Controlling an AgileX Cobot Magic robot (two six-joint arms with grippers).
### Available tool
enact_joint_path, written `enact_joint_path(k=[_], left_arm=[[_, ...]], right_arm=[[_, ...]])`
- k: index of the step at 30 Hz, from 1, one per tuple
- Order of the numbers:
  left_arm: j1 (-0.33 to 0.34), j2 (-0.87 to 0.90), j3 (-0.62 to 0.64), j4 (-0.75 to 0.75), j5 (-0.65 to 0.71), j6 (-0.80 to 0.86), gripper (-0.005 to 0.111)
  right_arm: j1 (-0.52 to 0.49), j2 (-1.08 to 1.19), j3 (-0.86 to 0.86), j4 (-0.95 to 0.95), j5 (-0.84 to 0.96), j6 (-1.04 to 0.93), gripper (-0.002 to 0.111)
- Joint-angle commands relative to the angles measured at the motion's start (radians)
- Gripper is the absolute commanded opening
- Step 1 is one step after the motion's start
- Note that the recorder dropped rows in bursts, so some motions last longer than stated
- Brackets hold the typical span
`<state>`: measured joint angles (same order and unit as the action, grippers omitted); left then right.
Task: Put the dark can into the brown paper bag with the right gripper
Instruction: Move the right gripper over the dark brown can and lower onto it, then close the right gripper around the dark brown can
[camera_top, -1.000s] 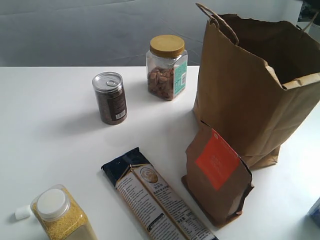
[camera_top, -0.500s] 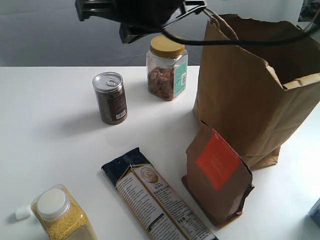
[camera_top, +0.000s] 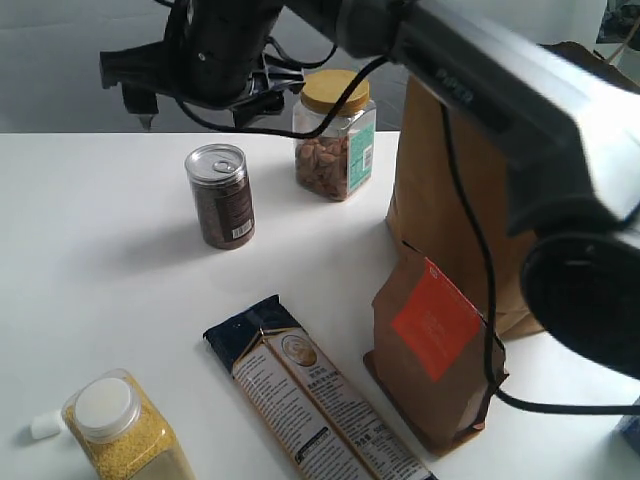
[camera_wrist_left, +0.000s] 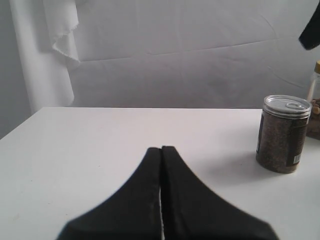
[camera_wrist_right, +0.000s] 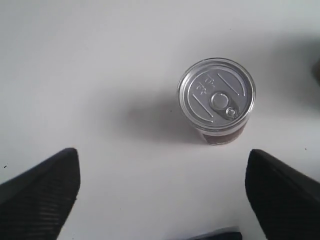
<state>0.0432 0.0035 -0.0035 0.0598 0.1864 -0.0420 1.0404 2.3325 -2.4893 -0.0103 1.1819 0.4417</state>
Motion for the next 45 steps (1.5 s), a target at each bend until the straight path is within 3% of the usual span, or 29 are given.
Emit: enact_joint_path(k=[1,12,28,29,31,34,45], left_arm=[[-0.006,-0.003,0.004,0.003,-0.004,-0.004,0.0],[-0.006,-0.003,0.004,0.003,-0.004,-0.004,0.0],[-0.006,-0.003,0.004,0.003,0.002,-0.004,0.0],[-0.006,-0.003,0.004,0.003,0.002,-0.004,0.0],[-0.006,-0.003,0.004,0.003,0.002,-0.004,0.0],[-0.006,-0.003,0.004,0.003,0.002,-0.004,0.0],[-0.006,-0.003,0.004,0.003,0.002,-0.004,0.0]], right_arm=[[-0.032,0.102,-0.077,0.01,0.014,0.012,0.087],[-0.065,0.213,-0.107,0.032,-0.141,-0.064,0.096],[-0.073,0.308,-0.107,0.003,-0.262,-0.077,0.096],[-0.073,0.312,-0.107,-0.009,-0.262,-0.063,0.093],[-0.073,0.309,-0.107,-0.047,-0.251,0.006,0.071],[-0.073,0.29,-0.107,-0.058,-0.233,0.063,0.0],[0.022,0.122,-0.107,-0.16,-0.24,-0.015,0.0]])
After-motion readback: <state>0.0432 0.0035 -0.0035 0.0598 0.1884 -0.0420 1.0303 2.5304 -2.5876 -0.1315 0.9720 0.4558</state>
